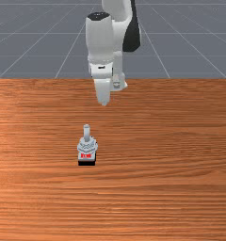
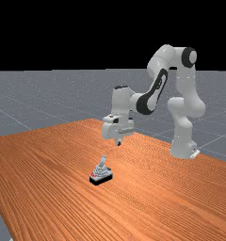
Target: Turn on the trigger
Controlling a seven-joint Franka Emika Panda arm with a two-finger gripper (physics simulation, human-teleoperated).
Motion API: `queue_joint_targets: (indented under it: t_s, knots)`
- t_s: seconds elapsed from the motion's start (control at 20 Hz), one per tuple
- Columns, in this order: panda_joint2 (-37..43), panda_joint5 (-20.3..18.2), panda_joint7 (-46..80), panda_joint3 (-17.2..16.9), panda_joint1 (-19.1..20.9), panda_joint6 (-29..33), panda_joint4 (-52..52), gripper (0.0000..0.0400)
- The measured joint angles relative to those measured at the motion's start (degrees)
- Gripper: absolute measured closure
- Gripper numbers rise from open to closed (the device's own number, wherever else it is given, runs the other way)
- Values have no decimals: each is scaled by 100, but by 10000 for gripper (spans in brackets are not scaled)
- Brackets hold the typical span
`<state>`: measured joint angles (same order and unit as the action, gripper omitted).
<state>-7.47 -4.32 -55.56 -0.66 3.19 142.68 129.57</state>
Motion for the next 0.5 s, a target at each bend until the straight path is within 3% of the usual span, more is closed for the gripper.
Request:
queue_joint_targets:
  t_s: [0.35, 0.45, 0.5]
  knots:
    - [498, 39, 285, -31, -6, 160, 672, 400]
    - [596, -118, 39, -30, 4, 177, 798, 400]
    - [656, -3, 68, -32, 3, 204, 876, 400]
